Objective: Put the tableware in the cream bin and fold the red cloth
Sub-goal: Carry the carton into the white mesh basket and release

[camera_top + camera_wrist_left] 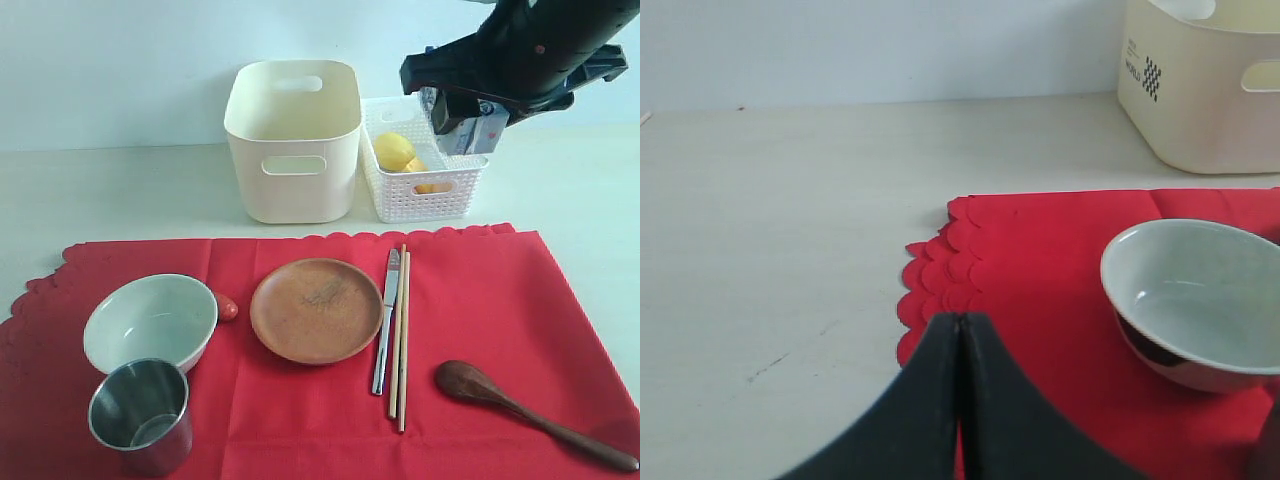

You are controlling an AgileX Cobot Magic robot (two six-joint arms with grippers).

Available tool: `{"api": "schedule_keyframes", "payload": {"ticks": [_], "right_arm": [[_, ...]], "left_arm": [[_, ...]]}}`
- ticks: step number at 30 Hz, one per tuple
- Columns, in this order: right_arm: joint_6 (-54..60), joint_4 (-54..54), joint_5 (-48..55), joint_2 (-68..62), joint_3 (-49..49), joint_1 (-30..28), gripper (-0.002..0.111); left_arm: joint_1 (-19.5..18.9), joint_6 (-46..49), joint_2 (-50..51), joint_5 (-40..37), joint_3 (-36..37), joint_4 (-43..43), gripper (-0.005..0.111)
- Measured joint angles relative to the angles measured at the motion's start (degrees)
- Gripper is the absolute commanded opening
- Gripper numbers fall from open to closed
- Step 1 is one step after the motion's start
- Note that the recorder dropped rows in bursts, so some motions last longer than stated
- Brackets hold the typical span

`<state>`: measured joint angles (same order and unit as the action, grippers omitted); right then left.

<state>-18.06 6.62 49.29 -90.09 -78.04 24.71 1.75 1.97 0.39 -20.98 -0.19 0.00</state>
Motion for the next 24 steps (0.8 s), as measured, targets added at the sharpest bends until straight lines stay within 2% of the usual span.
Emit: {"api": "schedule_keyframes", "payload": {"ticks": [4,6,17,24], "right_arm": [[8.37,-5.67,-0.13,-6.15,-5.49,-5.40,0.000],[11.66,-7.40,0.15,-11.22,-11.27,-7.85,0.000],[16.83,-8.11,4.77,-31.48,-32.61,-11.33,0.000],[18.06,-8.23,5.13,-47.03,-49.55,-14.42,0.000]], "left_arm": [[0.00,0.00,0.00,0.00,0.00,0.00,0.000],[0.00,0.00,0.00,0.00,0.00,0.00,0.000],[0.00,0.00,0.00,0.00,0.00,0.00,0.000],[0.00,0.00,0.00,0.00,0.00,0.00,0.000]]}}
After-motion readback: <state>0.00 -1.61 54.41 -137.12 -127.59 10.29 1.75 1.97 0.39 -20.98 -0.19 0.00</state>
